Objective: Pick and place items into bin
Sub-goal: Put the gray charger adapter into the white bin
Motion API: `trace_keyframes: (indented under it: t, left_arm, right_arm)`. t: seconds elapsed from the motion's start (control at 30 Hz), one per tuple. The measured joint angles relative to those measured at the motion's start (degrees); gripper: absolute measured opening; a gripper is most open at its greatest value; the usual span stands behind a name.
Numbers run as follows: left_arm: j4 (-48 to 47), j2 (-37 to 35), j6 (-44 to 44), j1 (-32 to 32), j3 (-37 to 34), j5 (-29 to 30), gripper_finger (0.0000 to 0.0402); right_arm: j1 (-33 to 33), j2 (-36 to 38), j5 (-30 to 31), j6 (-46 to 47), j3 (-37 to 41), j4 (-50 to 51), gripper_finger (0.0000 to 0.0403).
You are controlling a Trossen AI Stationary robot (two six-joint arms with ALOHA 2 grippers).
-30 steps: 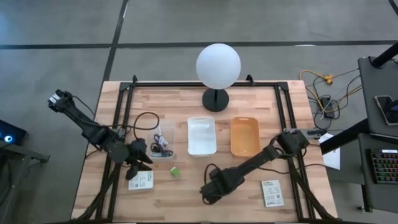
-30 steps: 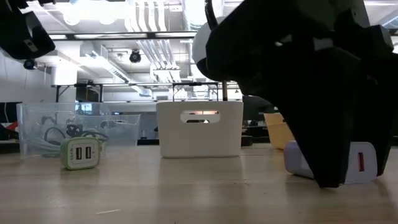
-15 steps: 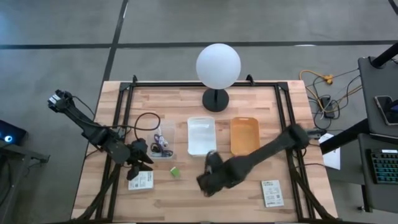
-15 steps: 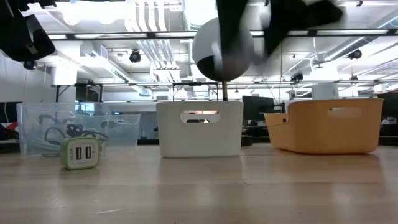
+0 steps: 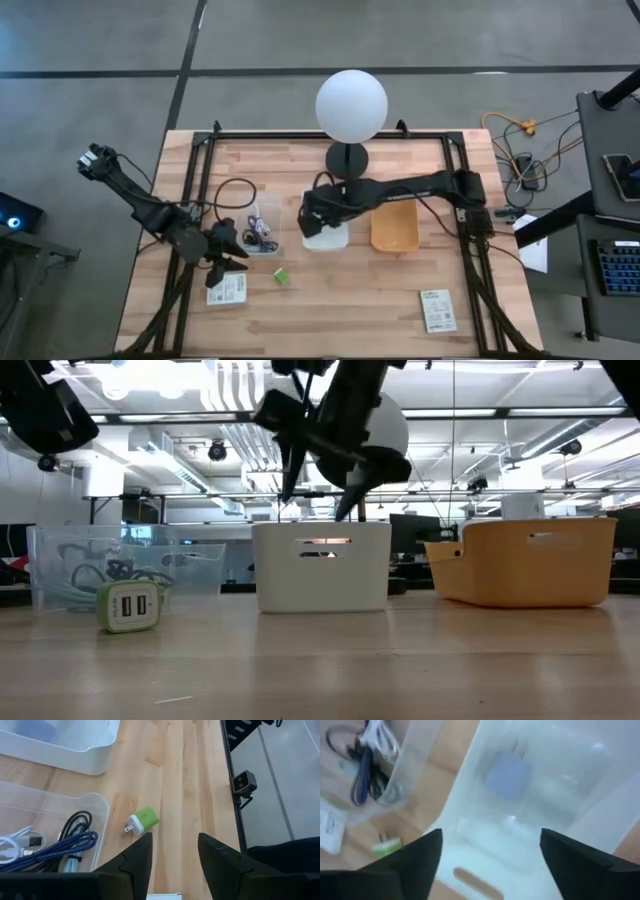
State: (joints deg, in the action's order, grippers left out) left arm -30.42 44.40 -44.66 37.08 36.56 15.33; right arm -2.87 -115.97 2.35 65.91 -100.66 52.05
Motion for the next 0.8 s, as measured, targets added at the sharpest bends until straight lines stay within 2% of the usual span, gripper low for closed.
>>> trace_keyframes:
  t: [0.07,0.13,0.27,0.47,0.6,0.67,0.8]
  left_arm:
    - [0.0,-0.4,0.0,0.0,0.0,0.0,0.0141]
    - [0.0,-0.5,0.0,0.0,-0.1,0.0,0.0141]
    - [0.0,-0.6,0.5,0.0,-0.1,0.0,0.0141]
    - [0.2,0.2,7.6,0.0,-0.2,-0.7,0.0141]
    - [0.4,4.0,15.6,0.1,-0.3,-5.6,0.0141]
    - [0.3,6.5,16.9,0.1,-0.3,-7.9,0.0141]
    - [0.5,10.2,16.6,0.1,-0.2,-11.7,0.0141]
  right_arm:
    - [-1.5,1.0,-0.1,-1.0,-0.3,-0.5,0.0339]
    - [-4.3,2.3,2.5,-4.7,-0.3,-0.7,0.0345]
    - [-10.7,2.4,5.4,-13.9,-1.5,-1.0,0.0337]
    - [-16.2,-6.1,5.7,-16.4,-3.5,-11.7,0.0326]
    - [-17.7,-15.0,8.6,-21.5,-12.0,-15.3,0.0326]
    - [-18.4,-19.7,12.5,-22.2,-18.3,-10.6,0.0326]
    - [-19.0,-28.1,21.5,-17.4,-30.5,-0.5,0.0326]
